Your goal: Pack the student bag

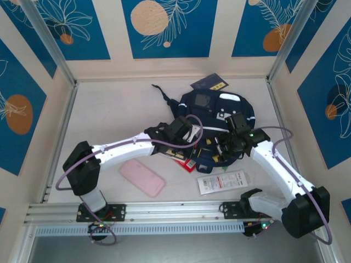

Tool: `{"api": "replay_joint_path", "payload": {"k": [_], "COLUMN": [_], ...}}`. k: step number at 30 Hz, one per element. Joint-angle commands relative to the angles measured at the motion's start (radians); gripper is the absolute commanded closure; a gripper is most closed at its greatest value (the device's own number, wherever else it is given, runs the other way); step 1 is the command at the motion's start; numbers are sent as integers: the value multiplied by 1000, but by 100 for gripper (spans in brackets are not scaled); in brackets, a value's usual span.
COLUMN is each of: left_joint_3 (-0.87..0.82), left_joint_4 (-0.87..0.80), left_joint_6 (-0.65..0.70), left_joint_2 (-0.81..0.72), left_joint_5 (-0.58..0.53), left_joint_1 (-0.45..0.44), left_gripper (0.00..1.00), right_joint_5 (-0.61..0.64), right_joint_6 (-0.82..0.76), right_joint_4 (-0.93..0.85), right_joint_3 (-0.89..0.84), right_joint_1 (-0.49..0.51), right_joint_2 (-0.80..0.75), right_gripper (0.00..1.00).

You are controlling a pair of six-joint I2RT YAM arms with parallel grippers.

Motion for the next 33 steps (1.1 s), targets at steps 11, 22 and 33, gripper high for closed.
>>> {"api": "replay_joint_path", "payload": {"k": [11, 22, 33], "left_joint_3": [126, 178, 152], "left_joint_4": [-245, -344, -261], "left_joint_6": [210, 265, 219], "left_joint_2": [64, 81, 96], "left_joint_5": [8, 9, 146], "left_joint_1": [-15, 56, 74], "left_gripper": [100, 100, 88], "right_joint_5": [176, 217, 117], "right_joint_6": [-34, -132, -147], "right_joint_4": [-41, -32, 77], "right_joint_3": [-23, -29, -36], "right_joint_1": [18, 30, 59], "right_joint_2": [75, 73, 76], "right_gripper": [97, 100, 100]}}
